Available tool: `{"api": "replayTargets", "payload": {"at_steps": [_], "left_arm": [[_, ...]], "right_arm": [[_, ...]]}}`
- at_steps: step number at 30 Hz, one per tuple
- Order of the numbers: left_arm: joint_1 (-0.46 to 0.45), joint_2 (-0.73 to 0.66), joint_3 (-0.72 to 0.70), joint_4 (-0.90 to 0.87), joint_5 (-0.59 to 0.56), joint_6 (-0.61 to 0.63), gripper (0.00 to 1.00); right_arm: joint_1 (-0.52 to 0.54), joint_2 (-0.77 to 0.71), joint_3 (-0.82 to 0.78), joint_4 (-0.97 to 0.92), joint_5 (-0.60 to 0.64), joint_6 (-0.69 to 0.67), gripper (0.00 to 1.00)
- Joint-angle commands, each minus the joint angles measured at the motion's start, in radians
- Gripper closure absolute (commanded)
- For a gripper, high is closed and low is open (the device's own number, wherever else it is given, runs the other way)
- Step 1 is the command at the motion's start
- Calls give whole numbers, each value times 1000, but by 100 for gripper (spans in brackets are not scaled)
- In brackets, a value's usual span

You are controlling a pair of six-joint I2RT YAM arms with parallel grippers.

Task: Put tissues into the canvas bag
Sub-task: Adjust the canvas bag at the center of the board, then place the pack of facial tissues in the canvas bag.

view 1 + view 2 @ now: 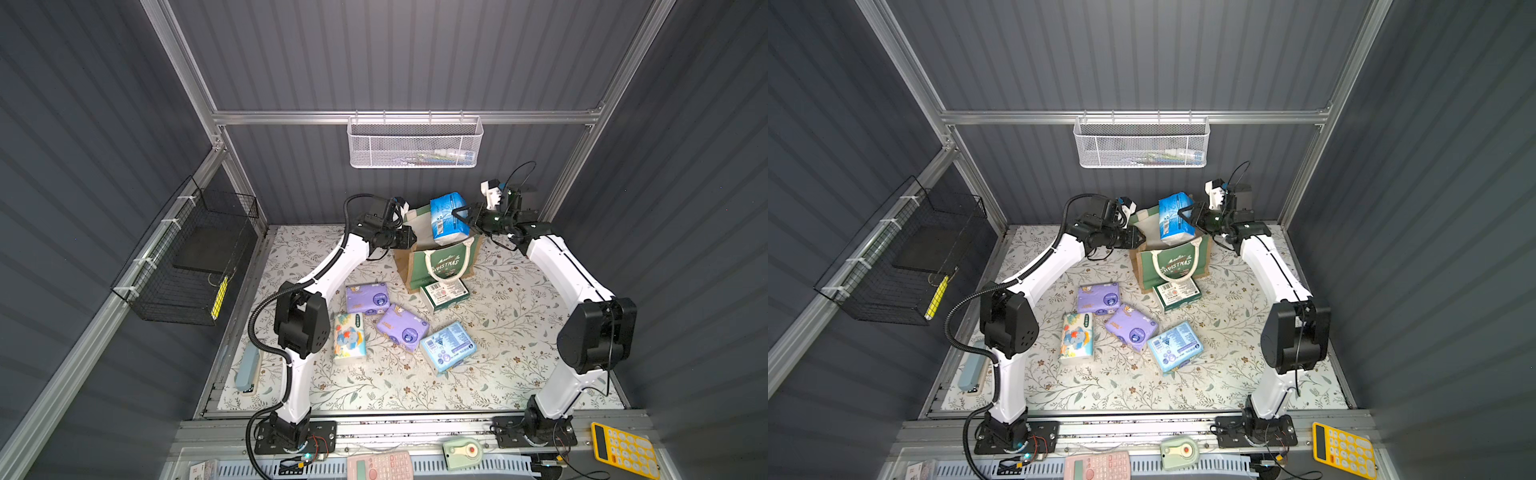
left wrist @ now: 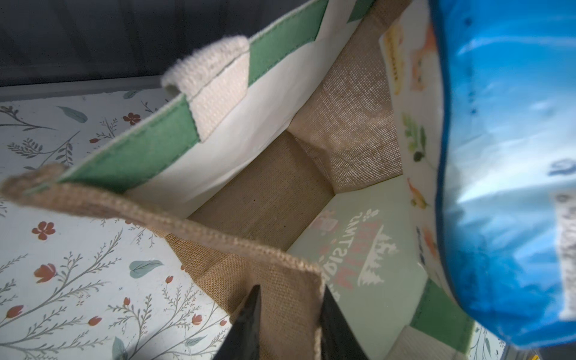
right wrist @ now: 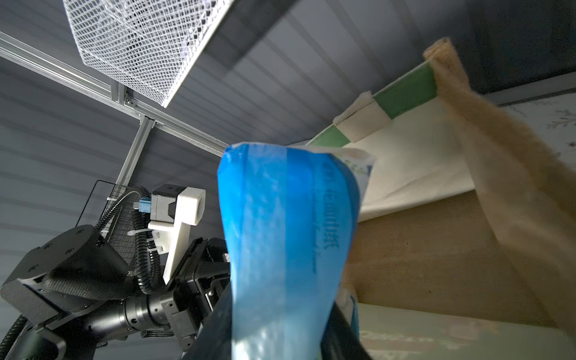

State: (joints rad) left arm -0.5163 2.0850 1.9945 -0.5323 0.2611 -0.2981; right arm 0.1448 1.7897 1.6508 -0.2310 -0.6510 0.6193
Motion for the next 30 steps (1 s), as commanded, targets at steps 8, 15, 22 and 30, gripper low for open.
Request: {"api": "replayTargets", "payload": {"at_steps": [8, 15, 22, 30], "left_arm": [[7, 41, 67, 7, 85, 17, 80], [12, 116, 142, 61, 193, 9, 96], [12, 166, 182, 130, 288, -35, 100], [-3, 177, 187, 225, 368, -66, 100]], "right_arm": [[7, -10, -7, -66, 29, -57, 65], [2, -89, -126, -46, 32, -43, 66], [-1, -172, -221, -37, 33, -12, 66], [-1, -295, -313, -75, 86, -13, 67]]}}
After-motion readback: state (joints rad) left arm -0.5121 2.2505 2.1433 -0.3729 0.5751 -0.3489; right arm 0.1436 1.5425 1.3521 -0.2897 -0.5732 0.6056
